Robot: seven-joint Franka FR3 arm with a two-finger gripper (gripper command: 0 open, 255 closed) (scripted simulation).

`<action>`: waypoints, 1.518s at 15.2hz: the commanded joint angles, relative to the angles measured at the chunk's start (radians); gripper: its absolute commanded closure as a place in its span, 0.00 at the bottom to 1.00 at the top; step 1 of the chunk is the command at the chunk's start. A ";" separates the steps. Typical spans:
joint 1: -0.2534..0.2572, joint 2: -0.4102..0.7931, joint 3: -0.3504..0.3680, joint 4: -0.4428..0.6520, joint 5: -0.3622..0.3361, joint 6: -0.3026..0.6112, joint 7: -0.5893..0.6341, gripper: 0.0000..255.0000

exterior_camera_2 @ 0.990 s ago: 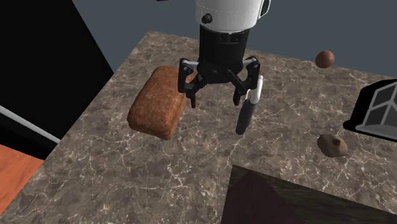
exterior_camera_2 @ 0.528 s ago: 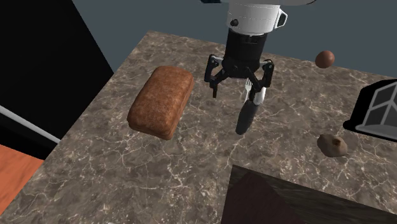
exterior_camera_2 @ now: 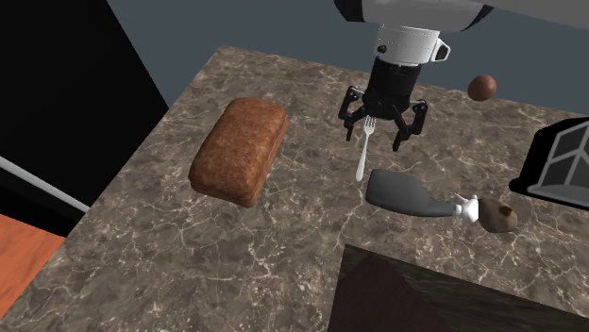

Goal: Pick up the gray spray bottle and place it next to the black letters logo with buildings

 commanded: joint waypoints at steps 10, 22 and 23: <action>0.000 0.013 0.001 -0.096 0.013 0.100 -0.006 0.00; 0.000 0.013 0.001 -0.096 0.013 0.100 -0.006 1.00; 0.000 0.013 0.001 -0.096 0.013 0.100 -0.006 1.00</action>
